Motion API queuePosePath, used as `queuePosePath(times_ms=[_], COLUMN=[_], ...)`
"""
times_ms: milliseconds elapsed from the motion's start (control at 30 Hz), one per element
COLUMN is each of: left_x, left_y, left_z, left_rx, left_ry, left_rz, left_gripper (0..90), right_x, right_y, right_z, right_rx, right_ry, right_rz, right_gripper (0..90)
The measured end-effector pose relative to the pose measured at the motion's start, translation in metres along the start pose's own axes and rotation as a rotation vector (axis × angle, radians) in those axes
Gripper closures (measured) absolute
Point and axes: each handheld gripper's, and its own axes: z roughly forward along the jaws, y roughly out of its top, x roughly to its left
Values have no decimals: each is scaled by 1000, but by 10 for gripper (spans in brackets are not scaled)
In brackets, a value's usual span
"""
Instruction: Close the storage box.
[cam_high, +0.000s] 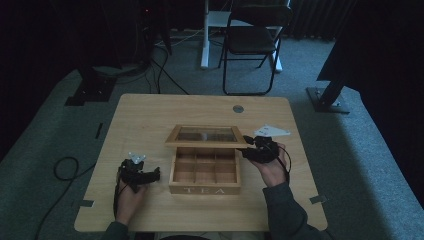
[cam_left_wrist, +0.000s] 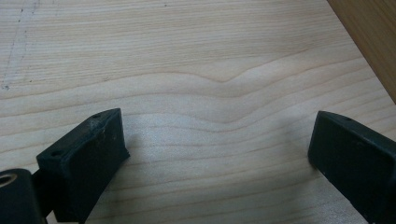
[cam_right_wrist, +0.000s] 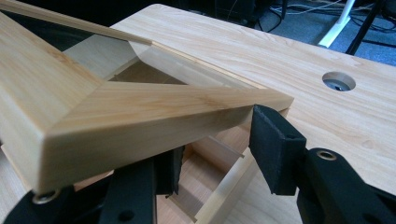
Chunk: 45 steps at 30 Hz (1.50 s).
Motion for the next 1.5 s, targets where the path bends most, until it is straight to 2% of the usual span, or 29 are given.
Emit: queuePosePath(times_ms=[133,533,800,1500], left_x=[0,0,0,0], left_y=[0,0,0,0], left_z=[0,0,0,0], left_rx=[1,0,4,2], left_ry=[2,2,1,1], left_rz=[6,5,6,4], left_gripper=[41,41,41,41], right_x=[1,4,5,10], right_y=[-5,-17,-26,-38], right_z=[1,2,5,3], right_rx=[2,16,22,13], right_ry=[3,2,7,-6], right_rz=[10,-9,-5,-19], right_gripper=[549,553,554,558])
